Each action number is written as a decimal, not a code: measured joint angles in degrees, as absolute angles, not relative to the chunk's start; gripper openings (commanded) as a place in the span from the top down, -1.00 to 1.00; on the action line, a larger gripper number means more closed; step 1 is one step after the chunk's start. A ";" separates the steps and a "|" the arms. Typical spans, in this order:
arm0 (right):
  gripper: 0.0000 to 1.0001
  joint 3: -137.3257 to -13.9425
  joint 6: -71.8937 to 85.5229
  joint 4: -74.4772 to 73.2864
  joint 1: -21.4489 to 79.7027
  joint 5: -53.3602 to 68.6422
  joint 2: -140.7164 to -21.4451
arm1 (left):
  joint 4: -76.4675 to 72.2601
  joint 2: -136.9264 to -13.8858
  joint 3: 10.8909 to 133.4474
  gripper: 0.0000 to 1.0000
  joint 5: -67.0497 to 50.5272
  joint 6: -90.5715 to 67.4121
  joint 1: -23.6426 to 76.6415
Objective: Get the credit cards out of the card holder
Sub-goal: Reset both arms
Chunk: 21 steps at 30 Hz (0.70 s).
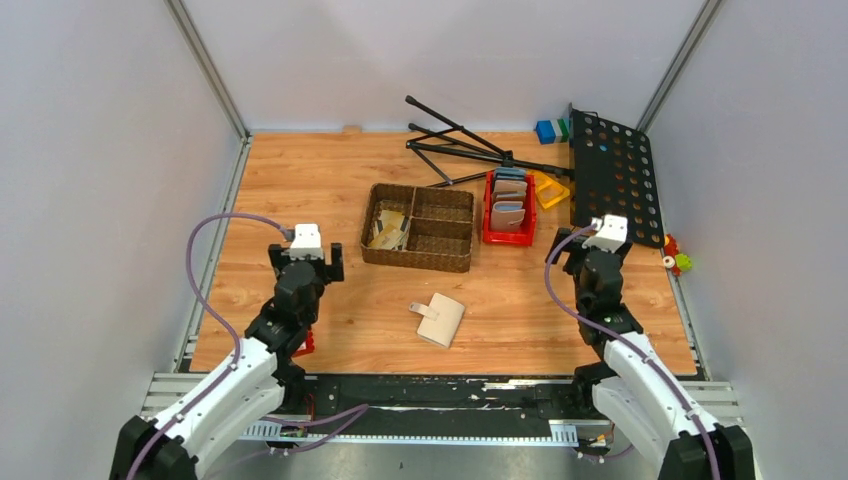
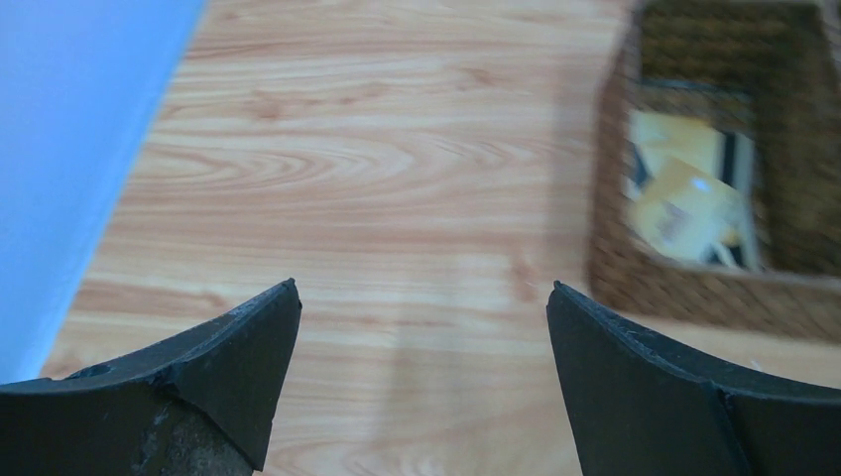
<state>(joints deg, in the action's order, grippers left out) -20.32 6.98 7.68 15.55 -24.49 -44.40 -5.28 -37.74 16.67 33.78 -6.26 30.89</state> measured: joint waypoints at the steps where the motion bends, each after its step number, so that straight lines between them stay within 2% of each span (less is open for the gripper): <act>1: -0.97 -18.04 6.35 10.00 13.65 -22.70 -43.59 | -6.68 -37.87 16.14 -1.00 33.52 -5.76 28.84; 6: -1.00 -13.41 1.43 18.96 11.46 -19.42 -47.27 | -19.07 -42.04 11.86 -1.00 32.51 -3.18 20.60; 14: -0.99 -11.75 -2.44 37.60 7.51 -18.98 -65.84 | -39.51 -61.25 6.22 -0.98 21.21 -0.91 7.53; 19: -0.98 -12.49 -3.66 47.27 4.08 -16.86 -78.61 | -55.92 -75.75 6.66 -1.00 17.08 -0.25 5.08; 21: -0.96 -11.88 -4.32 50.37 3.77 -15.59 -81.78 | -56.10 -78.24 6.96 -1.00 16.23 -0.12 4.93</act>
<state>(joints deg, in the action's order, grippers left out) -11.88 -4.32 50.37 3.77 -15.59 -81.78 -56.10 -78.24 6.96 16.23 -0.12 4.93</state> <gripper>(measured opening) 0.993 0.997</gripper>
